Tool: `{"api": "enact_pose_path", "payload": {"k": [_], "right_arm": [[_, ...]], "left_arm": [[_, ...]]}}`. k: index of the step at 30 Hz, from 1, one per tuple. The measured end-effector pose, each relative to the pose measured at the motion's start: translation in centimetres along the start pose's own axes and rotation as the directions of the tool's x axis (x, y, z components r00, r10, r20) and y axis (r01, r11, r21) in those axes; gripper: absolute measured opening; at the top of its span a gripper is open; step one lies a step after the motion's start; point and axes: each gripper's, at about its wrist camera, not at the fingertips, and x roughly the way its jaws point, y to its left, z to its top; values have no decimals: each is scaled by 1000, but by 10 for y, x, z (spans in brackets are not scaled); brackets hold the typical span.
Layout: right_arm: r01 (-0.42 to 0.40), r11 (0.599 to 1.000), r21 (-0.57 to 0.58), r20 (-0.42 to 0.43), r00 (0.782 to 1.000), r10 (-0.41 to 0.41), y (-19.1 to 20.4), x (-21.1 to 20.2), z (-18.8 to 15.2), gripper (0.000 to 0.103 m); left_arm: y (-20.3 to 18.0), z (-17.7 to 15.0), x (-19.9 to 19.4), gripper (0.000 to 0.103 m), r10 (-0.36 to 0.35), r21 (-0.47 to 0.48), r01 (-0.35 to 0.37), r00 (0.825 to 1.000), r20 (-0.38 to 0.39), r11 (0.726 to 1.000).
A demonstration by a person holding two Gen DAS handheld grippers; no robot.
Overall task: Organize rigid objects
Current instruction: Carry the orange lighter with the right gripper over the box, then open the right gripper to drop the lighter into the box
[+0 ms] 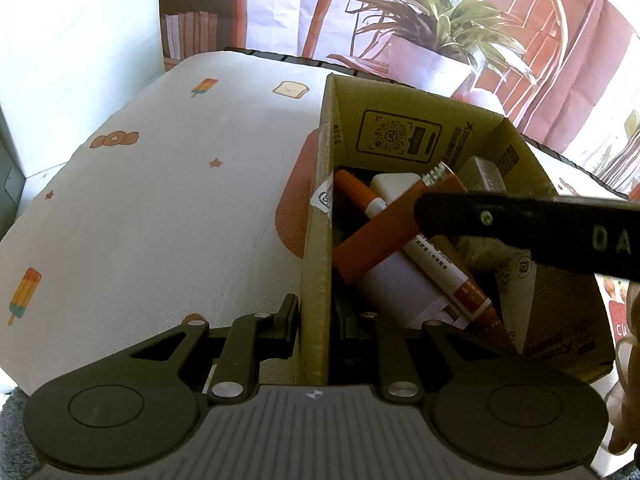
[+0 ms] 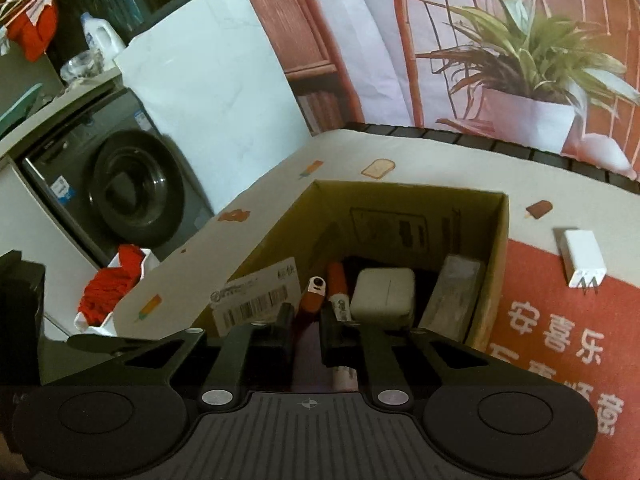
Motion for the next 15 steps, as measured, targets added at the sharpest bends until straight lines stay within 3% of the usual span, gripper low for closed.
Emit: {"api": "enact_pose_path", "payload": {"k": [9, 15], "right_arm": [[64, 998, -3, -1, 998, -64, -5, 6, 9, 14], [142, 989, -26, 62, 988, -141, -8, -1, 14, 18]], "left_arm": [[-1, 1, 0, 19, 3, 2, -3, 1000, 2, 1000], [-1, 0, 1, 19, 2, 0, -2, 1000, 2, 1000]]}}
